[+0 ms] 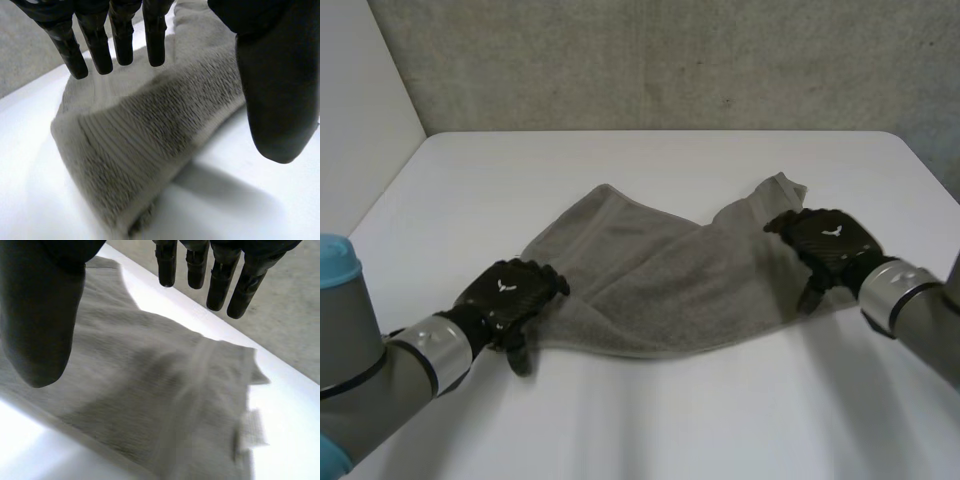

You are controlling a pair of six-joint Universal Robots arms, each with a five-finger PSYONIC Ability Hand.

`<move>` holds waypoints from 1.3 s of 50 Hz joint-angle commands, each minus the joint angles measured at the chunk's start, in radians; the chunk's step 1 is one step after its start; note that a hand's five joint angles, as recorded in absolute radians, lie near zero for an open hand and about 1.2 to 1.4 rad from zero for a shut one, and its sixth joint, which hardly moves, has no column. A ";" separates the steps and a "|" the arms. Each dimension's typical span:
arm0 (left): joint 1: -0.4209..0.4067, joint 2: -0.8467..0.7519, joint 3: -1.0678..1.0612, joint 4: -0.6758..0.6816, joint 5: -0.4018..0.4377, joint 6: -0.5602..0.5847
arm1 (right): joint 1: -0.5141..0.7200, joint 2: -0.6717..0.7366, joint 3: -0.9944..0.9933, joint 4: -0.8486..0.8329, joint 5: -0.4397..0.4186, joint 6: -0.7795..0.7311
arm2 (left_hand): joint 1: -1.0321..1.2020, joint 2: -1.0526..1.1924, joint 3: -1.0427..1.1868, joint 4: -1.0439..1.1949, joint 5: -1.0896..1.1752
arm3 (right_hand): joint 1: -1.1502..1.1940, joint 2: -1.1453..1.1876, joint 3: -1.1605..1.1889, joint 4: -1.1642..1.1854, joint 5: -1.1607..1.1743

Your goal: Fold the towel.

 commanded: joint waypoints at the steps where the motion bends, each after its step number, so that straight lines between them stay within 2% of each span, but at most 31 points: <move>1: 0.037 0.076 -0.094 0.012 0.000 0.003 | -0.130 0.054 -0.062 0.030 -0.094 -0.124 | -0.058 -0.060 -0.059 -0.068 -0.029 | -0.046 -0.062 -0.065 -0.077 -0.061; 4: 0.060 0.100 -0.126 0.037 -0.023 0.001 | -0.148 0.064 -0.076 0.036 -0.095 -0.169 | -0.058 -0.060 -0.059 -0.068 -0.029 | -0.040 -0.056 -0.059 -0.071 -0.055; 9: 0.070 0.100 -0.155 0.090 -0.097 -0.002 | -0.202 0.115 -0.110 0.070 -0.115 -0.325 | -0.058 -0.060 -0.059 -0.068 -0.029 | 0.013 -0.003 -0.007 -0.018 -0.002; 13: 0.056 0.086 -0.163 0.150 -0.163 -0.023 | -0.208 0.139 -0.130 0.070 -0.117 -0.360 | -0.061 -0.063 -0.062 -0.071 -0.032 | 0.013 -0.003 -0.007 -0.018 -0.002; 15: 0.054 0.085 -0.163 0.162 -0.170 -0.035 | -0.213 0.155 -0.139 0.070 -0.117 -0.366 | -0.061 -0.063 -0.062 -0.071 -0.032 | 0.016 0.000 -0.004 -0.015 0.001; 21: 0.039 0.047 -0.136 0.186 -0.175 -0.060 | -0.250 0.195 -0.167 0.070 -0.135 -0.373 | -0.061 -0.063 -0.062 -0.071 -0.032 | 0.098 0.082 0.079 0.067 0.083; 25: 0.028 0.019 -0.108 0.184 -0.178 -0.062 | -0.266 0.206 -0.171 0.070 -0.210 -0.369 | -0.058 -0.060 -0.059 -0.068 -0.029 | 0.180 0.164 0.161 0.149 0.165; 30: 0.028 -0.018 -0.085 0.184 -0.178 -0.062 | -0.268 0.232 -0.176 0.068 -0.243 -0.373 | -0.058 -0.060 -0.059 -0.068 -0.029 | 0.180 0.164 0.161 0.149 0.165; 39: 0.030 -0.033 -0.076 0.186 -0.178 -0.075 | -0.268 0.271 -0.208 0.099 -0.244 -0.377 | -0.061 -0.063 -0.062 -0.071 -0.032 | 0.254 0.237 0.234 0.222 0.238; 47: 0.031 -0.032 -0.074 0.186 -0.177 -0.095 | -0.274 0.314 -0.225 0.131 -0.237 -0.471 | -0.061 -0.063 -0.062 -0.071 -0.032 | 0.274 0.258 0.255 0.243 0.259; 53: 0.031 -0.032 -0.074 0.186 -0.177 -0.097 | -0.277 0.325 -0.226 0.130 -0.229 -0.485 | -0.061 -0.063 -0.062 -0.071 -0.032 | 0.283 0.267 0.264 0.252 0.268; 65: 0.035 -0.030 -0.076 0.187 -0.175 -0.097 | -0.290 0.330 -0.236 0.127 -0.218 -0.483 | -0.061 -0.063 -0.062 -0.071 -0.032 | 0.576 0.560 0.557 0.545 0.561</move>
